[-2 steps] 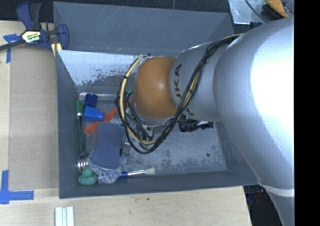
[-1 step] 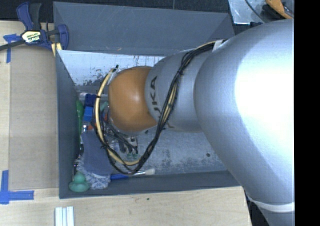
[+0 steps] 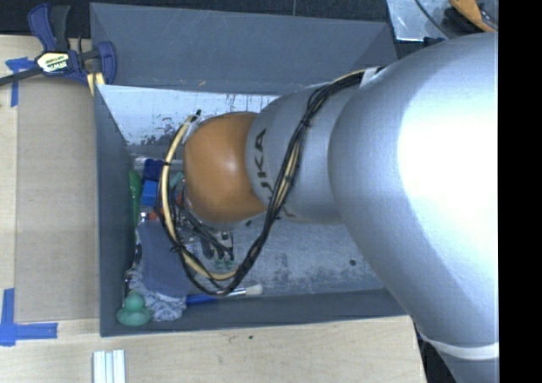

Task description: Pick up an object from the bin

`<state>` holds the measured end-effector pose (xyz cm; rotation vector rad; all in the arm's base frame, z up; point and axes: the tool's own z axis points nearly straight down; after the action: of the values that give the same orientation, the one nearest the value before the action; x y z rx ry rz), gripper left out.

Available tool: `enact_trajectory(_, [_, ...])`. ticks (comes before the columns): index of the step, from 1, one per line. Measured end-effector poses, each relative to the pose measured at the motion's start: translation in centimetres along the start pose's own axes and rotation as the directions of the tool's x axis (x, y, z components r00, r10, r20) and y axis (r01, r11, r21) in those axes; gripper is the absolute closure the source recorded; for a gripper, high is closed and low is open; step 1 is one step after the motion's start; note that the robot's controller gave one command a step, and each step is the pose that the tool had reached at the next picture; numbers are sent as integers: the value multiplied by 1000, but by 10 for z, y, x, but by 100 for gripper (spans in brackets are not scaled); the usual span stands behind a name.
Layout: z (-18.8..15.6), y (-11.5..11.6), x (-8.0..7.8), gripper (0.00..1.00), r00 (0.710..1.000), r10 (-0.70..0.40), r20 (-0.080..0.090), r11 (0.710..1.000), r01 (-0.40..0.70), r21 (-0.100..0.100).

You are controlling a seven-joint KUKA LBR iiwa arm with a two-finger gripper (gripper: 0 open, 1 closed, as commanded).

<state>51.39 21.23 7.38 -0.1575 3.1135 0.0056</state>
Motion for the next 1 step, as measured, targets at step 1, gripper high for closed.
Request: enact_trajectory(1, [-21, -2, 4, 100, 1000, 0, -13, 1000, 0, 5])
